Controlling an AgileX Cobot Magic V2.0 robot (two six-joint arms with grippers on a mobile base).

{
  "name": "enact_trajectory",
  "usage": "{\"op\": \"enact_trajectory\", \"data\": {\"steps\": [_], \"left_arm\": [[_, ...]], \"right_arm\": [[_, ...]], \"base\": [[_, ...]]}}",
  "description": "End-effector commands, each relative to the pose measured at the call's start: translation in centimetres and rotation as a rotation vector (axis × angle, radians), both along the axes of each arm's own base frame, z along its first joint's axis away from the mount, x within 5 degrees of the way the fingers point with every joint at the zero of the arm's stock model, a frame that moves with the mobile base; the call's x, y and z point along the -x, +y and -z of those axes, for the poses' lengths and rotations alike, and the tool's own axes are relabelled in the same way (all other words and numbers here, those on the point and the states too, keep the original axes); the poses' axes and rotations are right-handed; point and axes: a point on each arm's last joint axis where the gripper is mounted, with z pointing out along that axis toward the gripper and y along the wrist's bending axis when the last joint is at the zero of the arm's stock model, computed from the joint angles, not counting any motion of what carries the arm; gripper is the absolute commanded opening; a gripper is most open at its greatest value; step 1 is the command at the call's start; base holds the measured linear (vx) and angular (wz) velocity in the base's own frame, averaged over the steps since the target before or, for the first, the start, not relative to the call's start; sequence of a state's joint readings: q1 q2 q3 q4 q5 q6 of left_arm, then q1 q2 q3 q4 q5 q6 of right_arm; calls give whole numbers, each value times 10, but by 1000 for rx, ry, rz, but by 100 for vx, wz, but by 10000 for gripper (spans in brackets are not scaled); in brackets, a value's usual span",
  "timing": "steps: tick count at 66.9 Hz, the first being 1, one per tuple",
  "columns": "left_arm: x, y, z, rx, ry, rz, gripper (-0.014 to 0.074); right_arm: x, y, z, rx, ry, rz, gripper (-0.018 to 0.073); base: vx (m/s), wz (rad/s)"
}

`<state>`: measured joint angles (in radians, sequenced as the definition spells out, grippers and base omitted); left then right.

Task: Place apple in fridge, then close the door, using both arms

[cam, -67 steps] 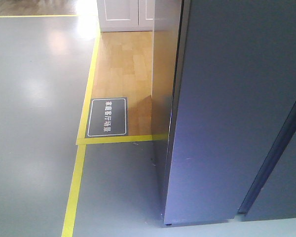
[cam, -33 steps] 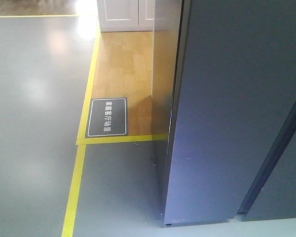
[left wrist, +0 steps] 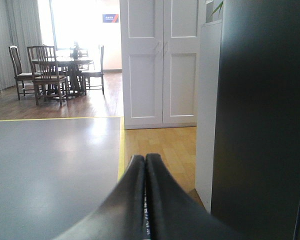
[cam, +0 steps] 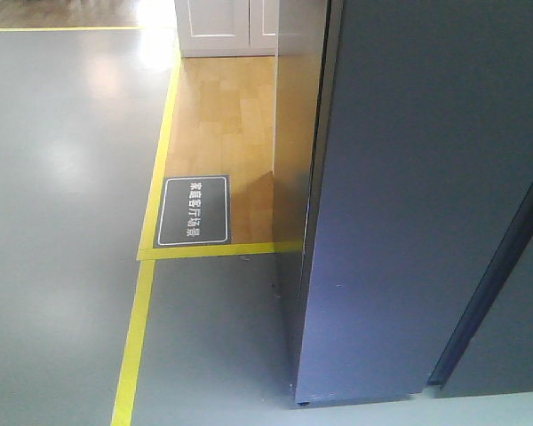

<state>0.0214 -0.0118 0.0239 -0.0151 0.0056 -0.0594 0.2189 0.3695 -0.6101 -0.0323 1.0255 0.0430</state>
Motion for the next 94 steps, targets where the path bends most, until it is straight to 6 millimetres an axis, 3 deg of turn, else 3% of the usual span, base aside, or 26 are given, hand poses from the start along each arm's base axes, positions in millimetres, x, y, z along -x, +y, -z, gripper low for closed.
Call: {"op": "enact_trajectory", "data": {"steps": [1, 19, 34, 51, 77, 94], "left_arm": [[3, 0, -12, 8, -99, 0, -6], [3, 0, -12, 8, -98, 0, -6], [3, 0, -12, 8, -98, 0, -6], [3, 0, -12, 8, -98, 0, -6], [3, 0, -12, 8, -98, 0, -6], [3, 0, -12, 8, -98, 0, -6]], "right_arm": [[-4, 0, -11, -7, -75, 0, -3], [-1, -2, -11, 18, -125, -4, -3], [3, -7, -11, -11, -485, 78, -3], [3, -6, 29, -123, -714, 130, -3], [-4, -5, 90, -147, -850, 129, -3], [-4, -5, 91, -146, -846, 129, -3]], "base": [[0, 0], [0, 0], [0, 0], [0, 0], [0, 0], [0, 0]]}}
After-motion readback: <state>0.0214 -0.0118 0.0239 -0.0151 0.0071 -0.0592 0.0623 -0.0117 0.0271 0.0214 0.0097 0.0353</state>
